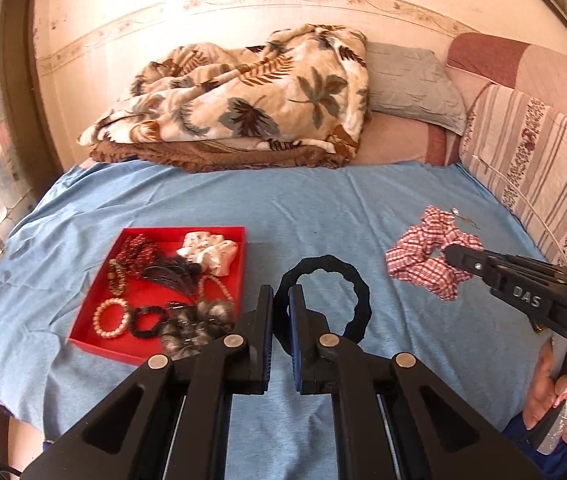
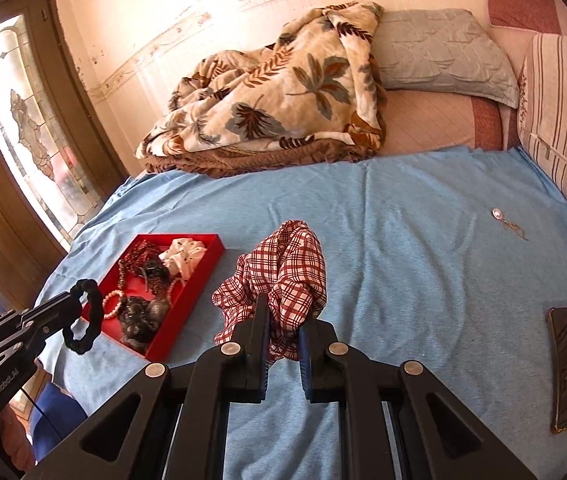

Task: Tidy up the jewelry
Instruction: 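Lift the hair tie and gingham scrunchie and carry both toward the red tray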

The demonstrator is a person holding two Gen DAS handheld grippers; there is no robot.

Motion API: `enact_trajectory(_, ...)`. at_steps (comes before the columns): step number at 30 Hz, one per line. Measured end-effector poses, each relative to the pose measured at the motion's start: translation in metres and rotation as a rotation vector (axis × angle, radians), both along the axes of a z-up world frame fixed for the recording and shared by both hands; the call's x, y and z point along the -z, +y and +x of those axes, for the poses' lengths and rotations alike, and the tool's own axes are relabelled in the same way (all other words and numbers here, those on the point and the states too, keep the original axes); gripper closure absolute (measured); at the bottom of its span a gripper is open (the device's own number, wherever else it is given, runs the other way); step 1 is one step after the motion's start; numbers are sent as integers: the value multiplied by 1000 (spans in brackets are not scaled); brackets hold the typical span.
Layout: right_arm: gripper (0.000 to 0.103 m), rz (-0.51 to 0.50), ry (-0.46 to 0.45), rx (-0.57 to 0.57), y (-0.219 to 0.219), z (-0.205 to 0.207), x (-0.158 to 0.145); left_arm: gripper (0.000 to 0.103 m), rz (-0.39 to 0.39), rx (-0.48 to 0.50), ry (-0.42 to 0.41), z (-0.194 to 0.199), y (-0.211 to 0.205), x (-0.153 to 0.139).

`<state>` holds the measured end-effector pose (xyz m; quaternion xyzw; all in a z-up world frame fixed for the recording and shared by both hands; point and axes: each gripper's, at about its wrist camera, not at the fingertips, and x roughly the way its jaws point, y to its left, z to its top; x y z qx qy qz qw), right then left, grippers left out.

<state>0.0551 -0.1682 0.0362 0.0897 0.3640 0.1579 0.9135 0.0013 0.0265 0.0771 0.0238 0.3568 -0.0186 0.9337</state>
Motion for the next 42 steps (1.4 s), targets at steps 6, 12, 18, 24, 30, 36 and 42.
enact_trajectory(6, 90, -13, -26, -31, 17, -8, -13, 96, 7, -64, -16, -8, 25, -4)
enact_trajectory(12, 90, -21, -46, -65, 36, -16, -21, 96, 1, -109, -23, -16, 48, -6)
enact_trajectory(18, 90, -15, -69, -93, 47, -28, -30, 96, 9, -138, -42, -29, 57, -13)
enact_trajectory(24, 89, -6, -106, -109, 52, -45, -39, 96, 29, -146, -70, -41, 53, -22)
enact_trajectory(30, 89, 11, -131, -118, 52, -67, -42, 96, 52, -146, -98, -54, 43, -31)
enact_trajectory(36, 89, 24, -134, -114, 46, -80, -42, 95, 72, -148, -117, -65, 38, -37)
enact_trajectory(42, 89, 53, -138, -102, 34, -90, -42, 95, 86, -151, -128, -74, 31, -42)
